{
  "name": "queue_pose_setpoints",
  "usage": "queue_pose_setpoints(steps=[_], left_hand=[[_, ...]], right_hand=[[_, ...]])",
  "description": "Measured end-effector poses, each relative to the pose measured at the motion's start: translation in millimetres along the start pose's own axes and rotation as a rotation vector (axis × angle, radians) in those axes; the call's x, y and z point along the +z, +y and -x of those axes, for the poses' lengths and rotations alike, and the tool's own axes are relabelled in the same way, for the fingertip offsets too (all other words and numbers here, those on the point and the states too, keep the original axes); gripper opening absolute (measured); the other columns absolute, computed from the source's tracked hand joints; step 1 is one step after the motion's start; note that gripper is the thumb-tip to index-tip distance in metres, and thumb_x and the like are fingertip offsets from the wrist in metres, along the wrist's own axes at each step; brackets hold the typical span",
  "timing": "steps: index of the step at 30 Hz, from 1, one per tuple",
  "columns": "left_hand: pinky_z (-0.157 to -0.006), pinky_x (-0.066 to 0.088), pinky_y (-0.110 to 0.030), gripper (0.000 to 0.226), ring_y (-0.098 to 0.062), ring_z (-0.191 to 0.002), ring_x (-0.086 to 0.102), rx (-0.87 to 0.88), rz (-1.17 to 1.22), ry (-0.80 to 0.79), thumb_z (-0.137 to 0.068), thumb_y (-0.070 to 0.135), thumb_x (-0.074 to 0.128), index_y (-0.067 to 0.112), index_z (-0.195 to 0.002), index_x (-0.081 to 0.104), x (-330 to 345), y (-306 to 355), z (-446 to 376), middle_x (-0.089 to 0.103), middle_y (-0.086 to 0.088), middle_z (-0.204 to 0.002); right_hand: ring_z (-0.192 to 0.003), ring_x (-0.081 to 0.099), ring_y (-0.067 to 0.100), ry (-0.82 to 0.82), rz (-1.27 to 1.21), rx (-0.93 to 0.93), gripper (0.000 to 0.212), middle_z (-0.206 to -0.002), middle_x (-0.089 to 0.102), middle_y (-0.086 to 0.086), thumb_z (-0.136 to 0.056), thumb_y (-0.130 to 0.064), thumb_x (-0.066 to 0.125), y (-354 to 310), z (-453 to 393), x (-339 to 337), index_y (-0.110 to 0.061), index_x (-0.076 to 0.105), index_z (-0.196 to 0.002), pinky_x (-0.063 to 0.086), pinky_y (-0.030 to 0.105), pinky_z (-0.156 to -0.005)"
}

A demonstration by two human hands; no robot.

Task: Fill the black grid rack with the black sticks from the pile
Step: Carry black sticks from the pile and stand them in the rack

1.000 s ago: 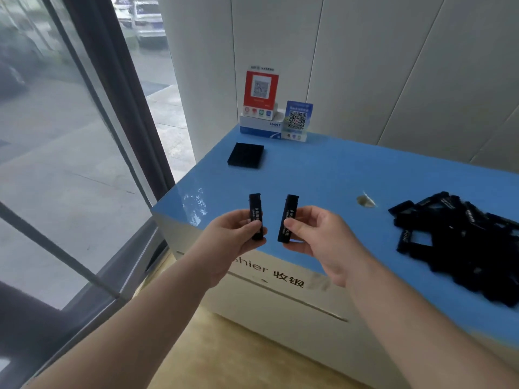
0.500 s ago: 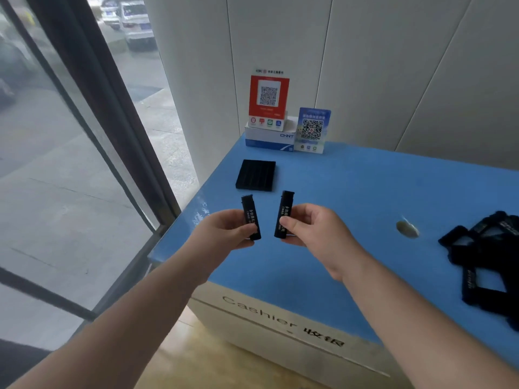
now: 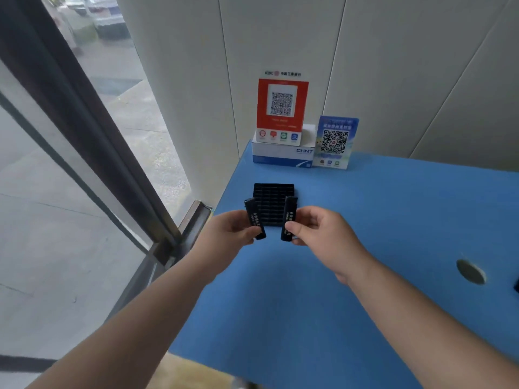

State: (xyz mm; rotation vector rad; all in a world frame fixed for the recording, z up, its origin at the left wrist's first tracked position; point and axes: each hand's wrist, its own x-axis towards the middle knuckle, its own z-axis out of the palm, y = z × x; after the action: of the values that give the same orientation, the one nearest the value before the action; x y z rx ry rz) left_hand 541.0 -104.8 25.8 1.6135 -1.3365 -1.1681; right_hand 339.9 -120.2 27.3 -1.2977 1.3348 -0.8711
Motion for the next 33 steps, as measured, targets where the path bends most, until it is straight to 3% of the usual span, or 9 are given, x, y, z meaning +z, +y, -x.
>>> queue_pose_setpoints(steps=[3,7,12,19,26,30,33], left_hand=[[-0.09,0.055,-0.031,0.02,-0.005,-0.09,0.071,0.039,-0.06,-0.046,-0.093,0.018,0.066,0.033,-0.103,0.074,-14,-7,-43,0.075,0.016,-0.095],[-0.076,0.047,-0.017,0.021,0.005,-0.083,0.067,0.095,-0.176,-0.066,-0.094,0.019,0.064,0.039,-0.095,0.069,-24,-9,-95,0.072,0.027,-0.086],[-0.085,0.05,-0.031,0.018,-0.013,-0.094,0.066,0.179,-0.318,-0.029,-0.093,0.019,0.064,0.019,-0.11,0.07,-22,-11,-154,0.073,0.008,-0.1],[-0.088,0.053,-0.045,0.019,-0.021,-0.095,0.067,0.266,-0.435,-0.074,-0.091,0.018,0.065,0.017,-0.109,0.068,-15,-25,-197,0.073,0.0,-0.102],[-0.083,0.05,-0.034,0.017,-0.019,-0.091,0.063,0.368,-0.598,-0.129,-0.094,0.017,0.062,0.014,-0.11,0.067,-18,-34,-204,0.067,-0.002,-0.104],[-0.081,0.048,-0.032,0.018,-0.021,-0.091,0.063,0.379,-0.609,-0.118,-0.093,0.018,0.063,0.014,-0.11,0.066,-16,-37,-205,0.067,-0.002,-0.103],[-0.08,0.048,-0.035,0.017,-0.026,-0.092,0.063,0.385,-0.634,-0.135,-0.094,0.018,0.061,0.012,-0.11,0.064,-14,-36,-207,0.066,-0.006,-0.105]], right_hand=[[-0.086,0.073,0.022,0.085,-0.013,0.024,0.006,-0.094,0.076,-0.001,-0.092,-0.016,0.07,-2,-20,12,-0.021,0.071,-0.096,0.058,0.044,-0.09],[-0.083,0.071,0.02,0.158,-0.02,0.049,0.006,-0.094,0.076,0.002,-0.092,-0.012,0.069,0,-43,25,-0.017,0.071,-0.095,0.059,0.038,-0.088],[-0.091,0.072,0.02,0.227,-0.078,0.074,0.008,-0.098,0.076,0.004,-0.093,-0.01,0.067,2,-64,33,-0.014,0.071,-0.099,0.06,0.028,-0.081],[-0.091,0.072,0.013,0.244,-0.085,0.073,0.012,-0.098,0.076,-0.002,-0.094,-0.009,0.067,4,-81,36,-0.019,0.071,-0.1,0.06,0.027,-0.08],[-0.09,0.072,0.013,0.249,-0.082,0.075,0.013,-0.095,0.075,-0.002,-0.093,-0.009,0.067,5,-96,36,-0.021,0.07,-0.096,0.06,0.029,-0.08],[-0.085,0.07,0.009,0.244,-0.075,0.064,0.011,-0.093,0.073,-0.001,-0.092,-0.006,0.068,4,-101,34,-0.017,0.069,-0.095,0.06,0.027,-0.079],[-0.084,0.071,0.013,0.238,-0.016,0.059,0.011,-0.09,0.074,0.0,-0.09,-0.006,0.071,7,-105,31,-0.017,0.069,-0.093,0.061,0.034,-0.083]])
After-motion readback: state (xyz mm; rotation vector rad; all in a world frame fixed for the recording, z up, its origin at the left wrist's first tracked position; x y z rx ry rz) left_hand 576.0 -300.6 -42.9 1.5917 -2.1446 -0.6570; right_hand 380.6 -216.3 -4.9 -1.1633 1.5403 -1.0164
